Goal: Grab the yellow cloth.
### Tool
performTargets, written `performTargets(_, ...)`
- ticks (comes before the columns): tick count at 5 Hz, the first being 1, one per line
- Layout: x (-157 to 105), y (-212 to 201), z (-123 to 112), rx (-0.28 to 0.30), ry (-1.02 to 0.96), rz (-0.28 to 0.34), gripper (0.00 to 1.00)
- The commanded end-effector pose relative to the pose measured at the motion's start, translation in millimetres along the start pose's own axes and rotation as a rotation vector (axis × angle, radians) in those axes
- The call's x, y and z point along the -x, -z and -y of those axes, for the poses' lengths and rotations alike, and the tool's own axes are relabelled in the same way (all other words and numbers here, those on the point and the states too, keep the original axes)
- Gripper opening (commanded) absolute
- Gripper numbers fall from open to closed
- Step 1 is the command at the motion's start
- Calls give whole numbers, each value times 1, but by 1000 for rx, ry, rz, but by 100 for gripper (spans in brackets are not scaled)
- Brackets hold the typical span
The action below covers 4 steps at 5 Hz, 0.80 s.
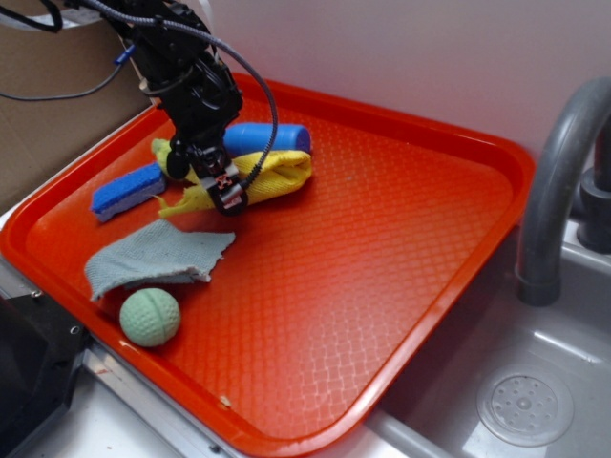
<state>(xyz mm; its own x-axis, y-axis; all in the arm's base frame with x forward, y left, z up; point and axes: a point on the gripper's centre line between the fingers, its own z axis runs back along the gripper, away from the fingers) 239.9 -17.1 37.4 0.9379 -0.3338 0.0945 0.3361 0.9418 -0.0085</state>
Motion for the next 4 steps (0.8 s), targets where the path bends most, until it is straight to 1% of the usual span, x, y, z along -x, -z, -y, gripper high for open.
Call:
performTargets(1, -2, -28, 11, -36, 7, 68, 0)
performTargets(2, 16, -80, 18, -28, -77, 81, 0)
performTargets(3, 40, -133, 38, 35, -214, 70, 0)
performTargets(4, 40, -185, 31, 75, -327, 24, 0)
